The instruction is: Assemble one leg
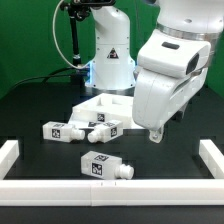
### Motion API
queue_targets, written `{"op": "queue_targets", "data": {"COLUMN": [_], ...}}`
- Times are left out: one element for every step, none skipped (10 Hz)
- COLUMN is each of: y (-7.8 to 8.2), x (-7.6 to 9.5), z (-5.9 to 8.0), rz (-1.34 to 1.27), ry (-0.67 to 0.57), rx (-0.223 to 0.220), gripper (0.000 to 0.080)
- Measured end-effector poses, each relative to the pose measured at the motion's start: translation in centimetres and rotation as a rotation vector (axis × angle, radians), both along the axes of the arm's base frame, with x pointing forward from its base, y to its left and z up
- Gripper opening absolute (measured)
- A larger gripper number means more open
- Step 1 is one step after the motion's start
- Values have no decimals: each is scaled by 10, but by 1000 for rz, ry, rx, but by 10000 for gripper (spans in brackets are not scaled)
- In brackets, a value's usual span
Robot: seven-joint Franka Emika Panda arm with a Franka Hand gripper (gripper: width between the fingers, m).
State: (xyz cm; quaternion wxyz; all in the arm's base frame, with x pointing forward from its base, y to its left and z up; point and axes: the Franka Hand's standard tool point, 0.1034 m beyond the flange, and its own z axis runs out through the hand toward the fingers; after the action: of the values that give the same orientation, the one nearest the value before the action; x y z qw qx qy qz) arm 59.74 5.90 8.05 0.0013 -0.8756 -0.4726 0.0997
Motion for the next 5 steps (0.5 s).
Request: {"op": "queue_targets", "data": {"y": [0, 0, 0, 1, 1], "x": [0, 0, 0, 0, 0], "z": [0, 0, 0, 0, 0], "rz": [2, 3, 3, 2, 1], "ry": [2, 2, 2, 1, 1], "rx": [-1, -1, -1, 1, 1], "gripper": [650, 650, 650, 650, 650]}}
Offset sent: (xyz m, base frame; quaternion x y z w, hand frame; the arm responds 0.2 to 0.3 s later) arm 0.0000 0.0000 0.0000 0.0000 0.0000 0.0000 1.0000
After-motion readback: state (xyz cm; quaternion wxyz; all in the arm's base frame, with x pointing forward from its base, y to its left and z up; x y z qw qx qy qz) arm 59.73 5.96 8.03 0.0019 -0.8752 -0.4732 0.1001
